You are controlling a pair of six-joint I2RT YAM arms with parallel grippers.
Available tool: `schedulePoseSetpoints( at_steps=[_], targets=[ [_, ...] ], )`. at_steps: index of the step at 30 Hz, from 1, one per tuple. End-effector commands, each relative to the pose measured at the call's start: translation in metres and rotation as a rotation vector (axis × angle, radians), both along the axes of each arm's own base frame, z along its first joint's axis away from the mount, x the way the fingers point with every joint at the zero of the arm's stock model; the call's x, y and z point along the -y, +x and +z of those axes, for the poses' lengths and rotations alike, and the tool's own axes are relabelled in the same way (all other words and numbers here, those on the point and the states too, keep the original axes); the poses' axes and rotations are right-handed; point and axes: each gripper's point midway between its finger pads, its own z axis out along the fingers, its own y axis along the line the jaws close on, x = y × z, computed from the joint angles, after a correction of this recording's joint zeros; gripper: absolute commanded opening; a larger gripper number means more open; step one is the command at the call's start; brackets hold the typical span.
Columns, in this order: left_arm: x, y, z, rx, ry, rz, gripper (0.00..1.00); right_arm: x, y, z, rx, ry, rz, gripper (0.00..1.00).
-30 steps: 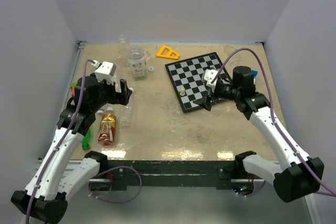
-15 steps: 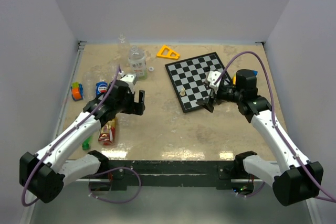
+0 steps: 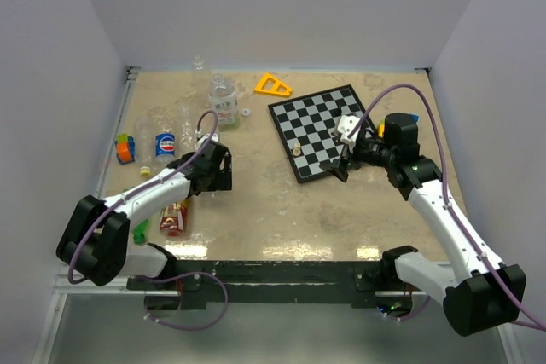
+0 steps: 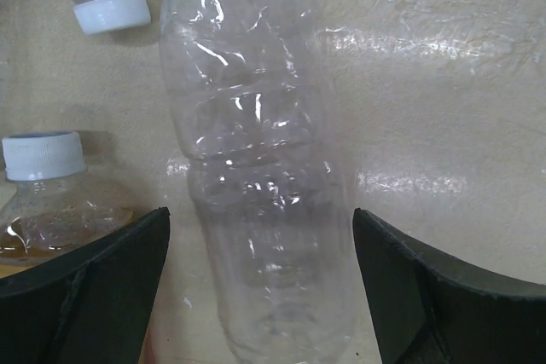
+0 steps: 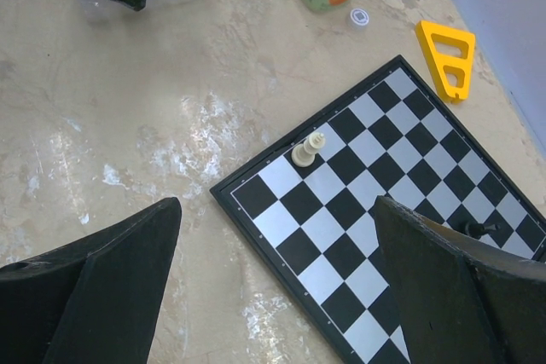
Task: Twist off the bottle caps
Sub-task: Pick up the plastic bottle at the center of the board.
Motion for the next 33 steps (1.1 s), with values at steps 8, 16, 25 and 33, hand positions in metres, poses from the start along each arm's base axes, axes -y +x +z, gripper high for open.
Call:
schedulePoseSetpoints(
  at_steps=[8, 16, 25, 33],
  targets=[
    [0.001, -0.001, -0.039, -0.027, -0.033, 0.12, 0.79, 0.0, 0.0, 0.012, 0.057, 0.008, 0.008, 0.98],
    [0.023, -0.005, -0.025, -0.034, -0.138, 0.039, 0.21, 0.0, -0.001, 0.011, 0.056, 0.008, 0.012, 0.98],
    [0.051, -0.027, 0.015, 0.001, -0.335, -0.081, 0.12, -0.001, -0.002, 0.013, 0.061, 0.01, 0.018, 0.98],
    [0.091, -0.05, 0.068, 0.1, -0.591, -0.306, 0.09, -0.007, -0.009, 0.011, 0.045, 0.023, 0.072, 0.98]
  ],
)
